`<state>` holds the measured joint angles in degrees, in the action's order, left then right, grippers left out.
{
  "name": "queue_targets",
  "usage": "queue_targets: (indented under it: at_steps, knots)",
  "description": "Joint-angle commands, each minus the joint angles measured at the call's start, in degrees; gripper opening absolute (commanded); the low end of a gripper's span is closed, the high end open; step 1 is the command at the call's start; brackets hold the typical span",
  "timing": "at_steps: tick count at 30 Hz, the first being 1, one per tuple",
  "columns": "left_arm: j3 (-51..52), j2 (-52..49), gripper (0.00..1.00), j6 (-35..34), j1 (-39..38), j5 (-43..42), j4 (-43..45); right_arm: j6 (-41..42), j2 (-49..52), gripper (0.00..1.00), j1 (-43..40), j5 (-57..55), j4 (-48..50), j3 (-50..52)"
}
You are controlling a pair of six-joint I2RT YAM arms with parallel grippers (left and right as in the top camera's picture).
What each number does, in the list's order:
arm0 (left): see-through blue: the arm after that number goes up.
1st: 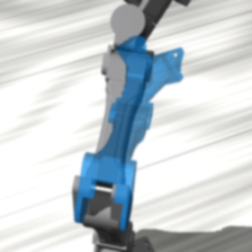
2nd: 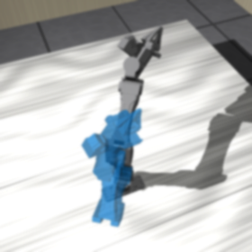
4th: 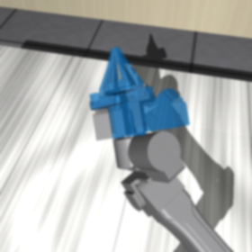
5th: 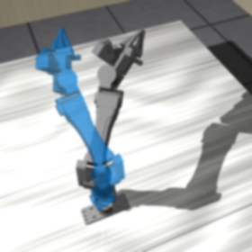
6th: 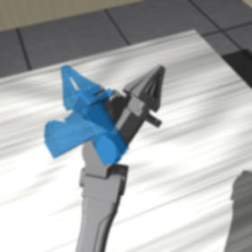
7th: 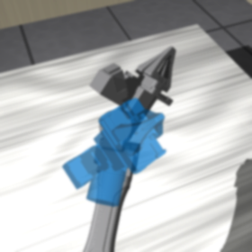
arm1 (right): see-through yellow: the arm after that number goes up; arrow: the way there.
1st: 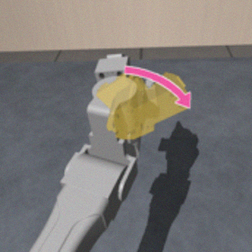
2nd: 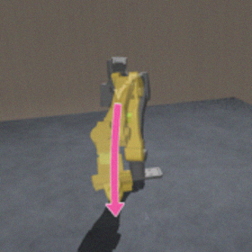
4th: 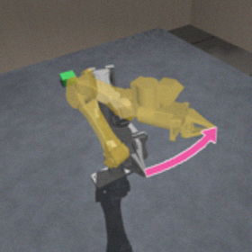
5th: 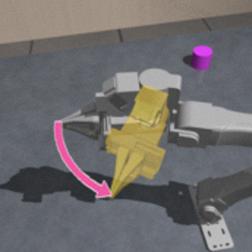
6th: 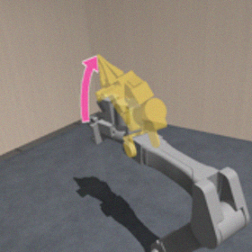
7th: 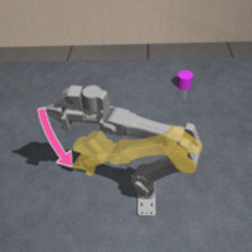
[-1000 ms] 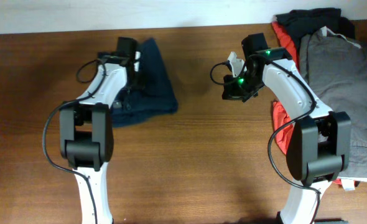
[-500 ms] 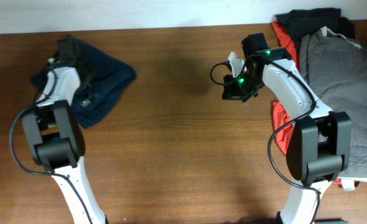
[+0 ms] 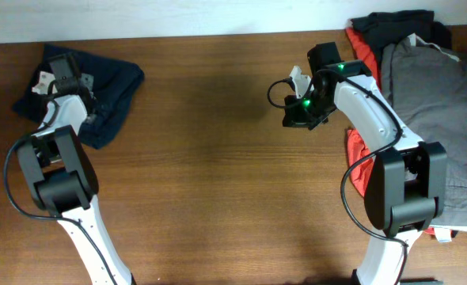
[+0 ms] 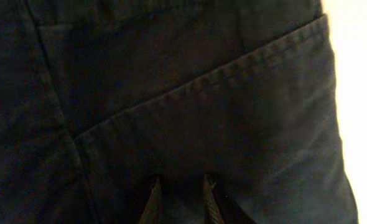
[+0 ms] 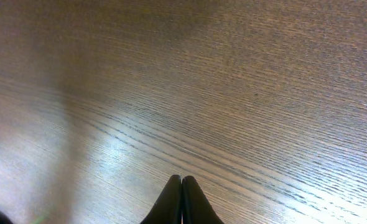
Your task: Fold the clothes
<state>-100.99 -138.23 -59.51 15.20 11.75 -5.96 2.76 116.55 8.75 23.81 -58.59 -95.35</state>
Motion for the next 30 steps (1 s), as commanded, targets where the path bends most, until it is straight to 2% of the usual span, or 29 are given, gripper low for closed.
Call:
queue_targets:
  at_steps: [1,6,11,13,18,19,22,26,28,30]
  knots:
    - [0.81,-1.29,0.23,-1.31,0.35,3.26,2.40,-0.63,0.85,0.06,-0.15,-0.55,-0.09,0.31]
    - [0.79,-1.25,0.23,-0.70,0.42,4.09,4.76,-0.63,0.87,0.06,-0.15,-0.52,0.11,0.31]
    - [0.37,0.74,0.22,10.21,0.39,-0.07,5.31,-0.57,0.87,0.06,-0.15,-0.50,0.07,0.31]
    - [0.37,2.86,0.30,15.21,0.39,-1.66,4.79,-0.39,0.87,0.07,-0.13,-0.48,0.07,0.31]
    - [0.37,10.34,0.58,30.27,0.39,-3.45,-1.18,-0.39,0.87,0.14,-0.13,-0.50,0.04,0.31]
    - [0.37,12.15,0.64,32.81,0.33,-3.45,-3.45,-0.39,0.90,0.17,-0.13,-0.48,0.09,0.31]
    - [0.37,17.00,0.73,37.59,0.28,-3.45,-11.93,-0.39,0.90,0.31,-0.13,-0.48,0.35,0.31]
    - [0.37,19.63,0.72,47.01,-0.28,-4.81,-20.11,-0.39,0.90,0.39,-0.13,-0.46,0.94,0.31]
    - [0.46,19.45,0.64,53.62,-0.87,-7.91,-22.03,-0.39,0.90,0.41,-0.13,-0.46,1.01,0.31]
    - [0.55,18.62,0.61,59.82,-1.64,-10.62,-23.28,-0.39,0.90,0.43,-0.13,-0.46,1.03,0.31]
